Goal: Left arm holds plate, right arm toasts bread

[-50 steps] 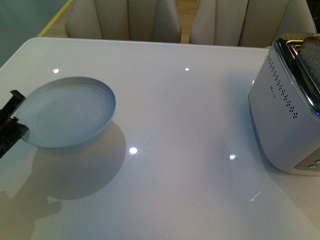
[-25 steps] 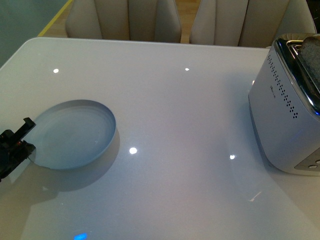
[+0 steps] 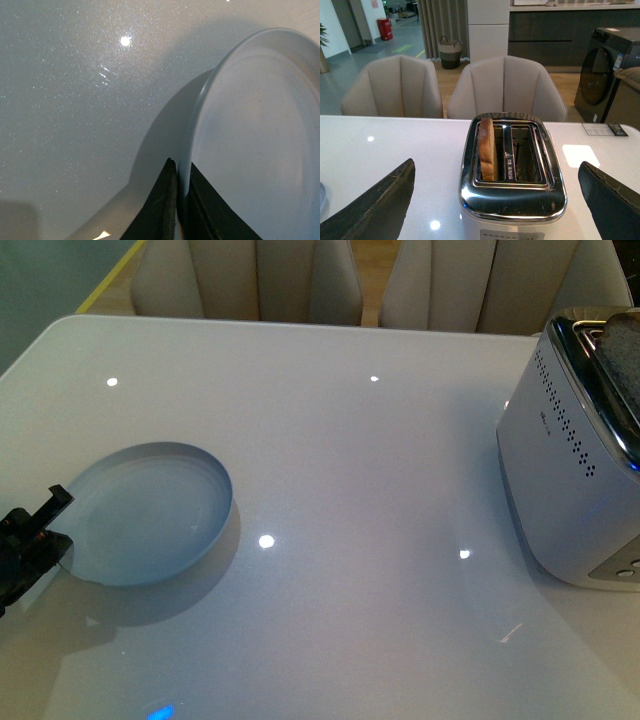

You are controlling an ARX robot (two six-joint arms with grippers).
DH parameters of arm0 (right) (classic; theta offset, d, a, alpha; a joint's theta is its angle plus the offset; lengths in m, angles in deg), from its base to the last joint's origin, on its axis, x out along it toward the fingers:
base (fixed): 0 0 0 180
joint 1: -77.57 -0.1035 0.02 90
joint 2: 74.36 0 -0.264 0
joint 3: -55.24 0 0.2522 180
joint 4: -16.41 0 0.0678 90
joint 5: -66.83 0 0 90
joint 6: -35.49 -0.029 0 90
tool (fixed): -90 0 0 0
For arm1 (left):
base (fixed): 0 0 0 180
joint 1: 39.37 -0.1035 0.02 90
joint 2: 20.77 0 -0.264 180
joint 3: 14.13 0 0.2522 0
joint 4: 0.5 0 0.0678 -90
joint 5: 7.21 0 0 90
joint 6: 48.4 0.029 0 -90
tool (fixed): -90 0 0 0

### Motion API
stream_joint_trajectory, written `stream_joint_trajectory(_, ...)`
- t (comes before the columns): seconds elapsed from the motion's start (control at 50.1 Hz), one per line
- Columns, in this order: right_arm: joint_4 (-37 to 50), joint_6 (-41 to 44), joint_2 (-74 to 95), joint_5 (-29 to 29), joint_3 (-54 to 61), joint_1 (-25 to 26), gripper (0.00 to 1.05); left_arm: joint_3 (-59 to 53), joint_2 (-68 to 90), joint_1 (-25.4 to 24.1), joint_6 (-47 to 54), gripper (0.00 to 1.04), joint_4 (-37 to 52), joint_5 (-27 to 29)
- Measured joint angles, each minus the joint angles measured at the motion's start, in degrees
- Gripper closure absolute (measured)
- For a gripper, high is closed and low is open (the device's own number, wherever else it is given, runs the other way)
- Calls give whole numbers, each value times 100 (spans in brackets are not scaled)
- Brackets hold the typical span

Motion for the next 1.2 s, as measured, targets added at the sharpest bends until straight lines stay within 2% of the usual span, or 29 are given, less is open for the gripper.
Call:
stream_joint_trajectory(0.339, 2, 0, 0, 0, 0, 0, 9, -586, -798, 11, -85, 25, -146, 195)
stream_joint_trajectory(0.479, 2, 0, 0, 0, 0, 0, 9, -844, -1530, 4, -146, 6, -369, 437)
stream_joint_trajectory(0.619, 0, 0, 0, 0, 0, 0, 9, -988, -2417, 61, -205, 7, -693, 723)
stream_joint_trajectory(0.779, 0, 0, 0, -2, 0, 0, 9, -990, -3692, 354, -363, 7, -1429, 1187)
stream_joint_trajectory(0.938, 2, 0, 0, -2, 0, 0, 9, -734, -5045, 1010, -824, 7, -2205, 1980)
stream_joint_trajectory(1.198, 2, 0, 0, 0, 0, 0, 9, -492, -5943, 2011, -1362, 7, -2785, 3255)
